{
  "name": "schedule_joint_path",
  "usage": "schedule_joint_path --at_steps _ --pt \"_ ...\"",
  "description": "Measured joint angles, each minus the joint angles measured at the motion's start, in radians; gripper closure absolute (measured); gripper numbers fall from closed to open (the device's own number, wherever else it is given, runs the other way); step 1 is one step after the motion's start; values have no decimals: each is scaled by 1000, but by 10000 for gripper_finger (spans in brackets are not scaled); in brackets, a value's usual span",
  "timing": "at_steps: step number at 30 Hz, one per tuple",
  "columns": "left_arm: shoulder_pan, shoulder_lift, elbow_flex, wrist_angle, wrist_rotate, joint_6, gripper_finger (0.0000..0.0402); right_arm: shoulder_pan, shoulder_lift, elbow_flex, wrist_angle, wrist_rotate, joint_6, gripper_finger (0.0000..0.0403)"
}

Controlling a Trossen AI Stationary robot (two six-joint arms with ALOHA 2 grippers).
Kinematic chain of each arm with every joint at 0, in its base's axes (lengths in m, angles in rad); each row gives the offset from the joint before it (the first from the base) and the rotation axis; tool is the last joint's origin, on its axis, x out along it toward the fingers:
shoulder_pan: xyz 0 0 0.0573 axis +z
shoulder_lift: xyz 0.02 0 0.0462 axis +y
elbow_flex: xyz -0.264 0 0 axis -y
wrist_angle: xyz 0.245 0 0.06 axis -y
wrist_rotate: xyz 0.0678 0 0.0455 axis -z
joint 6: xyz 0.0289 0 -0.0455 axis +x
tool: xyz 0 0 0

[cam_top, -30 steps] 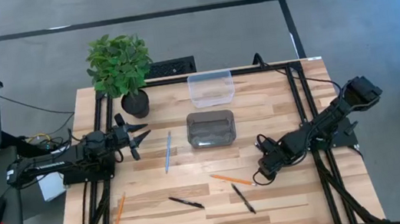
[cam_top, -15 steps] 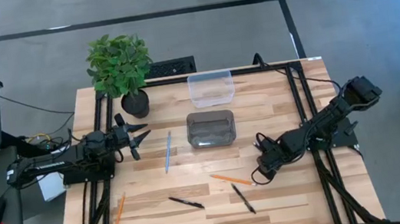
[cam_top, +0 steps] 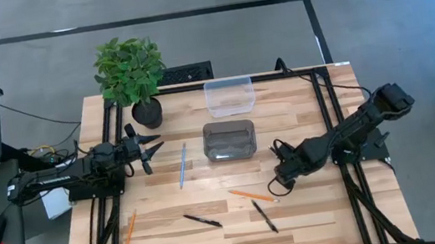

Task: Sort pens & pencils
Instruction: Put the top right black pen into the transparent bin

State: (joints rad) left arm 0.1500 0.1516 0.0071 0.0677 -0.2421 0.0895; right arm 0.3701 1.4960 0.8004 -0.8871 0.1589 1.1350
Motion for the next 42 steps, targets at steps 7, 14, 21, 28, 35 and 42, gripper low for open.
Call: schedule_joint_path --at_steps 7,14,21,28,35,42 --pt "0 0 0 0 0 0 284 -58 0 109 -190 109 -96 311" --pt "0 0 0 0 0 0 284 -162 -1 243 -315 262 -273 311" --pt "0 0 0 0 0 0 284 -382 -2 333 -206 318 -639 311" --pt "0 0 0 0 0 0 284 -607 -2 373 59 250 -1064 311" --pt "0 0 0 0 0 0 284 -768 -2 373 285 87 -1284 311" --pt "0 0 0 0 0 2 284 -844 4 373 386 -24 -1330 311"
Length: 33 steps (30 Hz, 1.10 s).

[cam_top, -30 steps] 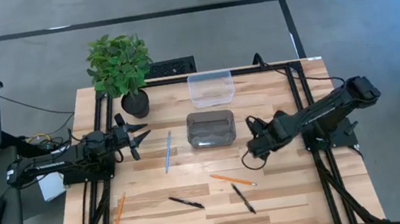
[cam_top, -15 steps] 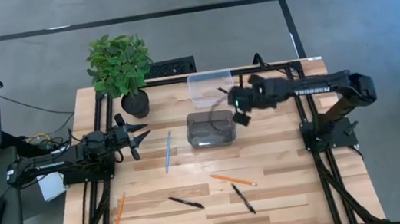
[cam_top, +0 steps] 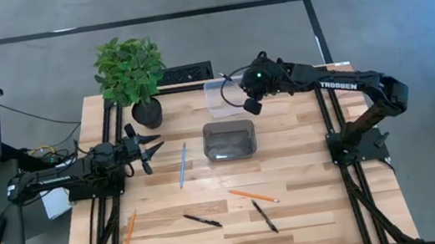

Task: Sort pens & pencils
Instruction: Put the top right black pen into the transparent bin, then put the right black pen into the transparent bin

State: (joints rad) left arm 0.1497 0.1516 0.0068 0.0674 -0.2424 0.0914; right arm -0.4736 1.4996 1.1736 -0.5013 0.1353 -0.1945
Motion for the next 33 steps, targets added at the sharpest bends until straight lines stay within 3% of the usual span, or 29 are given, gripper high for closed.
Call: schedule_joint_path --at_steps 6,16,33 --pt "0 -1 0 0 0 0 284 -21 107 3 112 -5 -24 311" --pt "0 -1 0 0 2 -4 284 -67 315 11 116 -4 -42 311" --pt "0 -1 0 -1 7 -3 284 -70 352 14 113 -4 -42 284"
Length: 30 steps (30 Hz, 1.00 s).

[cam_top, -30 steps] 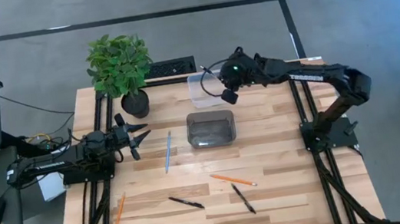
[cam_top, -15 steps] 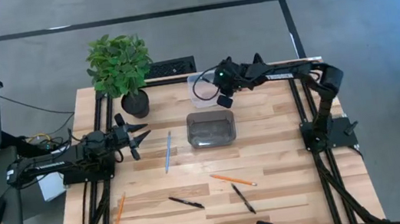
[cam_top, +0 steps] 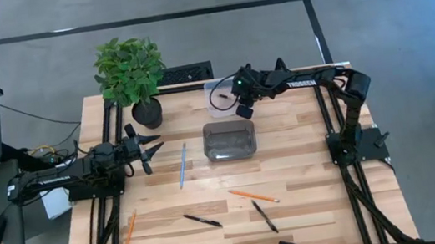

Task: Sort pens & pencils
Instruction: Put the right black pen into the transparent bin

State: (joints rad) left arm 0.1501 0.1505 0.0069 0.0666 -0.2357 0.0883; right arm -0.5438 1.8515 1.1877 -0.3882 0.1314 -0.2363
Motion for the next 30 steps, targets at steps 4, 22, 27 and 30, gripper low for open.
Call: schedule_joint_path --at_steps 4,22,27,30 --pt "0 0 0 0 0 0 284 6 0 0 0 4 2 284" --pt "0 0 0 0 3 5 284 365 -369 73 -493 -26 403 283" --pt "0 0 0 0 2 5 284 583 -422 72 -517 -31 591 283" --pt "0 0 0 0 2 5 284 702 -429 72 -518 -31 685 283"
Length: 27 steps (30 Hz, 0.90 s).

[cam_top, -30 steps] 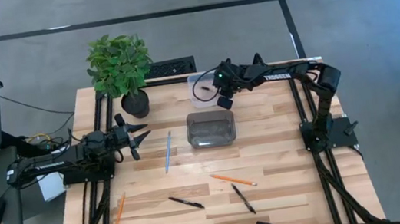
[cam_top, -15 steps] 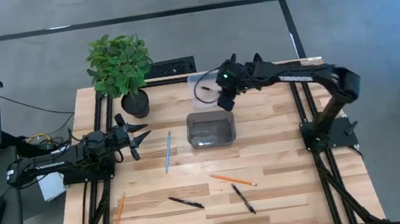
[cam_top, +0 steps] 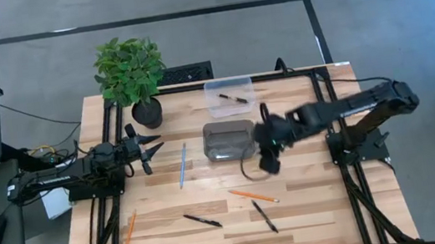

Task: Sort pens & pencils
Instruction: Put the right black pen into the transparent bin

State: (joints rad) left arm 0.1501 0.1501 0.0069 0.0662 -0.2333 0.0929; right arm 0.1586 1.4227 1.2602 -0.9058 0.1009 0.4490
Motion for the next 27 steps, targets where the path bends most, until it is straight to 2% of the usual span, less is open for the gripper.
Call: schedule_joint_path --at_steps 5,10,20,23,27 --pt "0 0 0 0 0 -1 284 171 19 0 6 0 90 283" --pt "0 0 0 0 0 -1 284 281 71 -1 7 4 226 277" --pt "0 0 0 0 0 -5 284 366 259 -1 31 19 471 185" --pt "0 0 0 0 0 -5 284 374 318 -1 35 -48 541 167" --pt "0 0 0 0 0 -5 284 390 378 -1 63 -143 617 162"
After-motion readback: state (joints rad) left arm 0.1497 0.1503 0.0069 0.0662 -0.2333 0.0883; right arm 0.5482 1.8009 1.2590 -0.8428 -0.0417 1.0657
